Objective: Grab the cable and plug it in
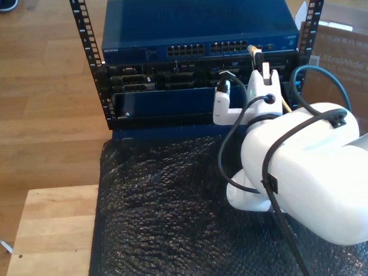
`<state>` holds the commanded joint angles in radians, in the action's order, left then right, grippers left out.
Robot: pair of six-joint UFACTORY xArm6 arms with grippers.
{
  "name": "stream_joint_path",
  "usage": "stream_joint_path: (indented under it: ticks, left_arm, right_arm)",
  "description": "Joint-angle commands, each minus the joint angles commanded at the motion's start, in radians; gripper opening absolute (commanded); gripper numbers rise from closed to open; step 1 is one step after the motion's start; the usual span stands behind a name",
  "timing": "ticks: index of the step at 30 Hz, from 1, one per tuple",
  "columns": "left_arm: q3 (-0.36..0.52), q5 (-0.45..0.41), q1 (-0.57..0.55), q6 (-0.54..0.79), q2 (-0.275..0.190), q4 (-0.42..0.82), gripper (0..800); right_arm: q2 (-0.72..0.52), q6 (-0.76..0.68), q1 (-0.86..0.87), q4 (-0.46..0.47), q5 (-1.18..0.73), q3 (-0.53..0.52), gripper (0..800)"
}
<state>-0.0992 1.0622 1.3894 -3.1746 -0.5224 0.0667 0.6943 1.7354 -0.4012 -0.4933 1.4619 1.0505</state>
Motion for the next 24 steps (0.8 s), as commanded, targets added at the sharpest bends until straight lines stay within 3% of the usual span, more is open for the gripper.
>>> stream_joint_path:
  ticks: [16,24]
  left_arm:
    - [0.000,0.000,0.000,0.000,0.000,0.002,800]
    - [0.000,0.000,0.000,0.000,0.000,0.002,800]
  right_arm:
    - [0.078,0.080,-0.025,-0.089,0.000,0.126,0]
    - [0.095,0.080,-0.034,-0.112,0.002,0.140,0]
